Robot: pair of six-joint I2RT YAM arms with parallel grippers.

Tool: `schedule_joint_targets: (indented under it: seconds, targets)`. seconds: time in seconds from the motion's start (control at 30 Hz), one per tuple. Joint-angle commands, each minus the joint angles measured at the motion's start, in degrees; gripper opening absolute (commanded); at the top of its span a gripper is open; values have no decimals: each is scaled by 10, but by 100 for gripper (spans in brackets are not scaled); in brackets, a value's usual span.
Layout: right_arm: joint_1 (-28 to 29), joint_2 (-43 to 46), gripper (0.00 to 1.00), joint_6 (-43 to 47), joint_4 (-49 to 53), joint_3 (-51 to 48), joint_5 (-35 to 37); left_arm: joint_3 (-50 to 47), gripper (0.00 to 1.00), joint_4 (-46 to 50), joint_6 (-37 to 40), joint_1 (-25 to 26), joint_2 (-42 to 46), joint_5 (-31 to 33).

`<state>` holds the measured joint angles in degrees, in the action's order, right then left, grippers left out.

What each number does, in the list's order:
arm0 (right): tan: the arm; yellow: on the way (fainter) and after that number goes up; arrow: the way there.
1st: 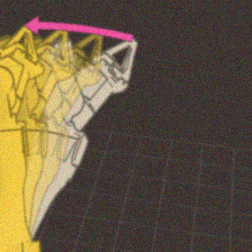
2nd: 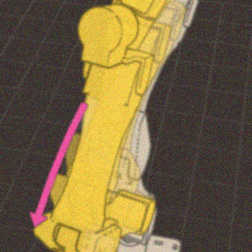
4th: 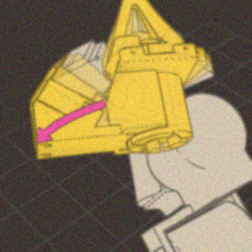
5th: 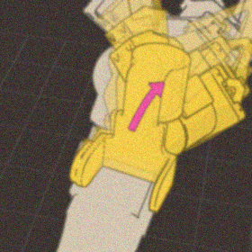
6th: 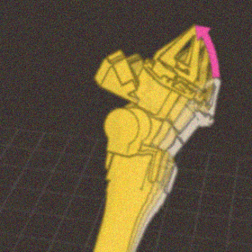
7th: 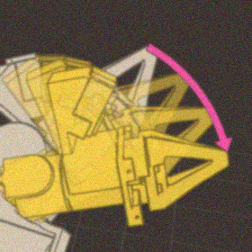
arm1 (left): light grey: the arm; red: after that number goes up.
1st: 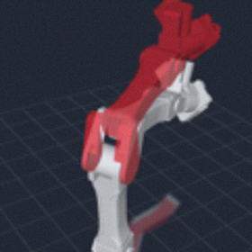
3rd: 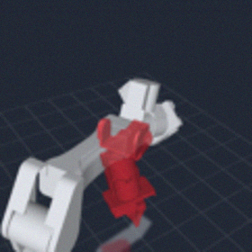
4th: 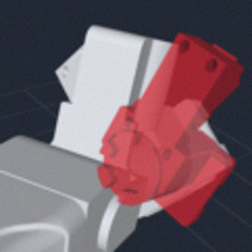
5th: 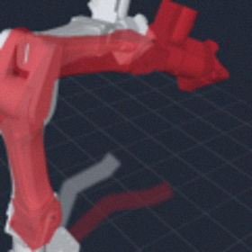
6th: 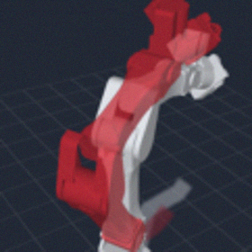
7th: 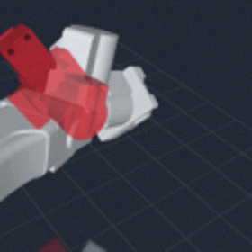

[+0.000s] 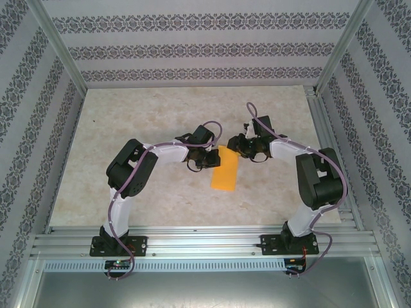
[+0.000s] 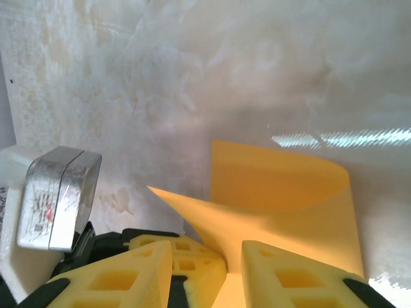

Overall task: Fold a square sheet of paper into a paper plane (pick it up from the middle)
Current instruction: Fold the square sheet of paper in half at the center of the table.

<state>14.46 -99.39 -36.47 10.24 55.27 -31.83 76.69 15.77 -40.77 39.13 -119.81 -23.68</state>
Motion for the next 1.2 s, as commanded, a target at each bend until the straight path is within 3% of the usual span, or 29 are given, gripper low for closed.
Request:
schedule_joint_targets:
  seconds: [0.0,0.27,0.63,1.17]
  targets:
    - [-7,-35,34,10,-7,4,-5,6,10,35,11,9,-25,7]
    - [-16,-90,34,8,-20,2,-2,2,10,33,10,9,-25,7]
    - [-23,-24,35,9,-6,30,-28,2,10,35,9,9,-23,8]
    - [-26,-131,33,36,49,73,47,2,10,36,10,9,-23,8]
